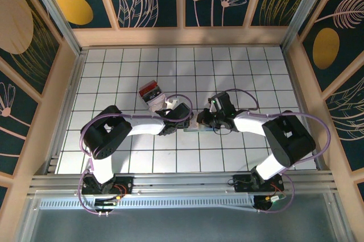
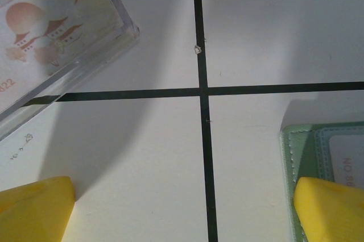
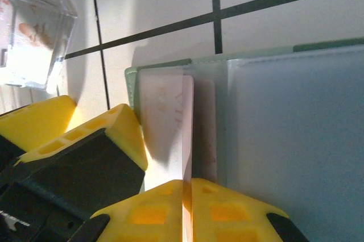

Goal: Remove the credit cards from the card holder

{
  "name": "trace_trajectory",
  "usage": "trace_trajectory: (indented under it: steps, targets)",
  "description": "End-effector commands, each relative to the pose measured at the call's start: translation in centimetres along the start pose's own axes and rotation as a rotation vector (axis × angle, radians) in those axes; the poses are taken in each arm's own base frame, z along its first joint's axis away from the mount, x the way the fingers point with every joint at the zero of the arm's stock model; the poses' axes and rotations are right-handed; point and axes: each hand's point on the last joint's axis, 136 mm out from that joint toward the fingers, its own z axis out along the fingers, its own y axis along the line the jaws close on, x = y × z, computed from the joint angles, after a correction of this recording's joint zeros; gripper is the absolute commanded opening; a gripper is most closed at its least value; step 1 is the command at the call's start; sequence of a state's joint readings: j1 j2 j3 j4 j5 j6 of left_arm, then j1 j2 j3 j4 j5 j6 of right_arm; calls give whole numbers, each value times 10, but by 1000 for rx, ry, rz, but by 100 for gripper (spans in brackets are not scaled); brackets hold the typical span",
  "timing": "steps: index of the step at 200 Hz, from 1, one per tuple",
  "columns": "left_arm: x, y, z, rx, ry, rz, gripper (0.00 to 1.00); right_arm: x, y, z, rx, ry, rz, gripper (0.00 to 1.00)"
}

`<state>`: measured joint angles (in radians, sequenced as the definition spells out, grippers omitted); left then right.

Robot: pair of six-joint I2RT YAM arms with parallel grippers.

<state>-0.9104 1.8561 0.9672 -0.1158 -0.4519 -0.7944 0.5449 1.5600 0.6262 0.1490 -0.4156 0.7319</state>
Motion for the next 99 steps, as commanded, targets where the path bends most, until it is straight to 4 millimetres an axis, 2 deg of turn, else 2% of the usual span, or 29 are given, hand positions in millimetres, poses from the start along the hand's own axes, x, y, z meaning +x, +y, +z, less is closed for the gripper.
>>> trace_trajectory:
  steps: [1,99]
  targets:
    - [48,22,14,-66,162,77,99,-7,14,-8,-102,-19,11,11]
    - [47,21,14,-57,162,71,99,-7,17,-1,-175,-7,26,17]
